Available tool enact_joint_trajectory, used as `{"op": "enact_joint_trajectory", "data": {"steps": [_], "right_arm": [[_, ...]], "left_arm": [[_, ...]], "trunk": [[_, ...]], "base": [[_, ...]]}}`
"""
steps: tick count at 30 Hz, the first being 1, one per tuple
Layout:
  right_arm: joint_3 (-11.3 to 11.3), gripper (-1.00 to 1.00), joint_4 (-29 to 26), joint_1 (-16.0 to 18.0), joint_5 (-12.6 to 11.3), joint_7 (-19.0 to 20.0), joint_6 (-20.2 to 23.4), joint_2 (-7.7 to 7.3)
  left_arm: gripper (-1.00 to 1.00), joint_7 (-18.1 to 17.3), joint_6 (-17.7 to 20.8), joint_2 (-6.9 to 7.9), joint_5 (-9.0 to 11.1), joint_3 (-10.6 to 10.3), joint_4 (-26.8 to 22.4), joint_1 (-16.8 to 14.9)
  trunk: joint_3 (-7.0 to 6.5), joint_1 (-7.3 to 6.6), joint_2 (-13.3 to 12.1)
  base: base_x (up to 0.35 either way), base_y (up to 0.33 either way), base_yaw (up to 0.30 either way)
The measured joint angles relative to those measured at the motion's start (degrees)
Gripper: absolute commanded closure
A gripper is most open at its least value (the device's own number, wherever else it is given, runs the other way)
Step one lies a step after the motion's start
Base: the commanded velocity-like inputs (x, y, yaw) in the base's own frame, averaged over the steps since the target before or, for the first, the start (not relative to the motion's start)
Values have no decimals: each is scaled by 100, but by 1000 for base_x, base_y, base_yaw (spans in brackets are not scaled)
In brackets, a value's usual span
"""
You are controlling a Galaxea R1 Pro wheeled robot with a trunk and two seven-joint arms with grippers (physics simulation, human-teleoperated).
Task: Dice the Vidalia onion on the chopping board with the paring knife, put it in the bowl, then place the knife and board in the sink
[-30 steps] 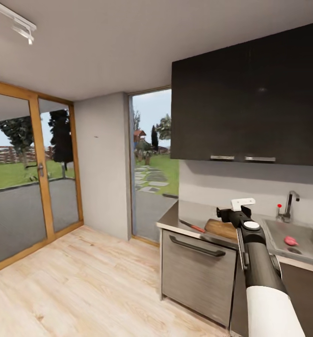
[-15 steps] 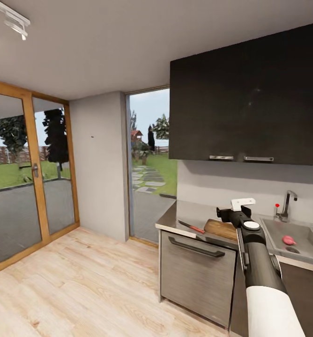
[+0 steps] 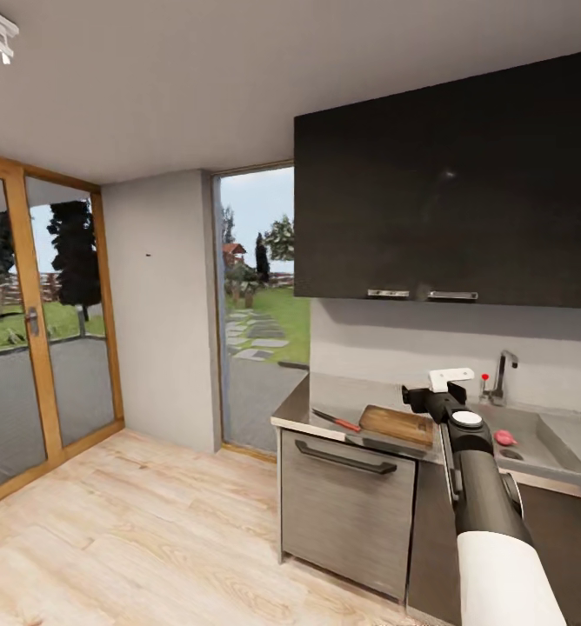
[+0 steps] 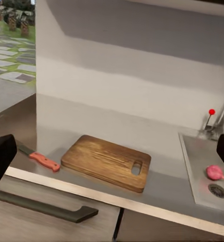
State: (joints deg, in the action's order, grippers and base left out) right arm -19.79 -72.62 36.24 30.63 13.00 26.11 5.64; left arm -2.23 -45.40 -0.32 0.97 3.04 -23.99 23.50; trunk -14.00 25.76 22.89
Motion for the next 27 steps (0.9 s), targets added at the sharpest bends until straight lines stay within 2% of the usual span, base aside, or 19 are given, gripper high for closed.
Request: {"op": "enact_joint_trajectory", "data": {"steps": [27], "right_arm": [[0, -100, 0, 0, -2, 0, 0, 0]], "left_arm": [[-100, 0, 2, 0, 0, 0, 8, 0]], "trunk": [[-106, 0, 0]], "base": [[0, 0, -259]]}}
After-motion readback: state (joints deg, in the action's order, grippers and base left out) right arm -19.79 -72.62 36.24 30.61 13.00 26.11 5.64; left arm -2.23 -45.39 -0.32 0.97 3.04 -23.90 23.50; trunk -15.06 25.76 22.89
